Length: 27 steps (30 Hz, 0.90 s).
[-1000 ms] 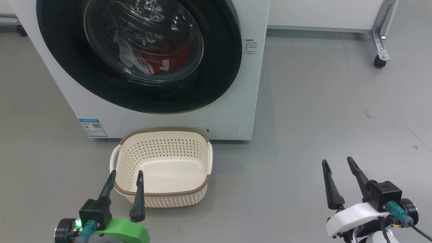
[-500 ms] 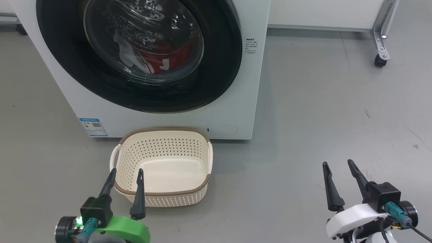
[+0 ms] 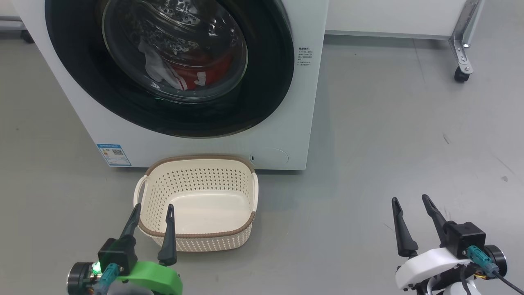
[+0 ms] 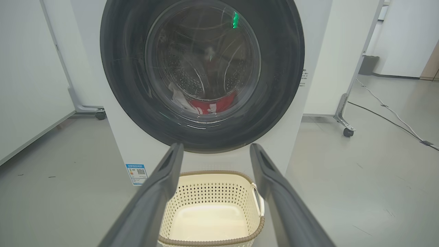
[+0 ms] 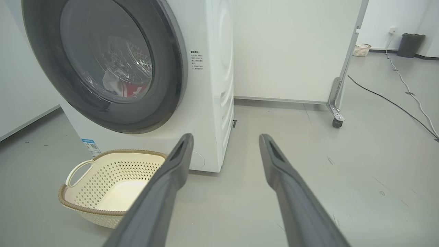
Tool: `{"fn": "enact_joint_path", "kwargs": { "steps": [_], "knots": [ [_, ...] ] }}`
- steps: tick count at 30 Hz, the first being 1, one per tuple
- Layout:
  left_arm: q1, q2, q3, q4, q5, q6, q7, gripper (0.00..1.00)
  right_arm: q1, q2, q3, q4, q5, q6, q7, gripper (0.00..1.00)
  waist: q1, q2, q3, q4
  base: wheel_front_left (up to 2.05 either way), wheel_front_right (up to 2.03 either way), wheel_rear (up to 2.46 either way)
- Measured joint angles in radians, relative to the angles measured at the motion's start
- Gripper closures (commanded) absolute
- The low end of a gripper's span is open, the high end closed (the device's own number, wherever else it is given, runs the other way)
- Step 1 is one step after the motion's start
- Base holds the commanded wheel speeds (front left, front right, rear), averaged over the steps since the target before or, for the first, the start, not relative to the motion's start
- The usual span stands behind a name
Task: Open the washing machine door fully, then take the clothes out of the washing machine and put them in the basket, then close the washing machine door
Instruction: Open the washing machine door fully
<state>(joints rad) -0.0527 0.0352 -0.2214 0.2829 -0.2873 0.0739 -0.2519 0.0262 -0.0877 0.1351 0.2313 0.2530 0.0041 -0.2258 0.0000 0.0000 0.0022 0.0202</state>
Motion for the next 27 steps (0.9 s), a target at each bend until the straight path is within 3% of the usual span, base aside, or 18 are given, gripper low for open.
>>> {"fn": "enact_joint_path", "kwargs": {
  "steps": [16, 17, 18, 19, 27],
  "knots": [
    [0.000, 0.000, -0.004, 0.001, 0.000, 0.001, 0.000, 0.00, -0.004, 0.000, 0.000, 0.008, 0.000, -0.007, -0.001, 0.00, 0.0000, 0.0000, 0.005, 0.001, 0.00, 0.00, 0.00],
    [0.000, 0.000, -0.004, 0.001, 0.000, 0.001, 0.000, 0.00, -0.005, 0.000, 0.000, 0.008, 0.000, -0.007, -0.001, 0.28, 0.0000, 0.0000, 0.005, 0.001, 0.00, 0.00, 0.00],
    [-0.001, 0.000, -0.004, 0.001, 0.000, 0.001, 0.000, 0.00, -0.006, 0.000, 0.000, 0.008, 0.000, -0.007, -0.001, 0.92, 0.0000, 0.0000, 0.006, 0.002, 0.00, 0.00, 0.00],
    [-0.001, 0.000, -0.004, 0.001, 0.000, 0.001, 0.000, 0.00, -0.007, 0.000, 0.000, 0.008, 0.000, -0.007, -0.001, 1.00, 0.0000, 0.0000, 0.007, 0.002, 0.00, 0.00, 0.00],
    [-0.008, 0.000, -0.010, -0.004, -0.003, 0.002, 0.000, 0.00, -0.025, 0.003, -0.022, -0.010, 0.041, -0.005, -0.009, 1.00, 0.0000, 0.0000, 0.030, 0.007, 0.00, 0.00, 0.00]
  ]
}}
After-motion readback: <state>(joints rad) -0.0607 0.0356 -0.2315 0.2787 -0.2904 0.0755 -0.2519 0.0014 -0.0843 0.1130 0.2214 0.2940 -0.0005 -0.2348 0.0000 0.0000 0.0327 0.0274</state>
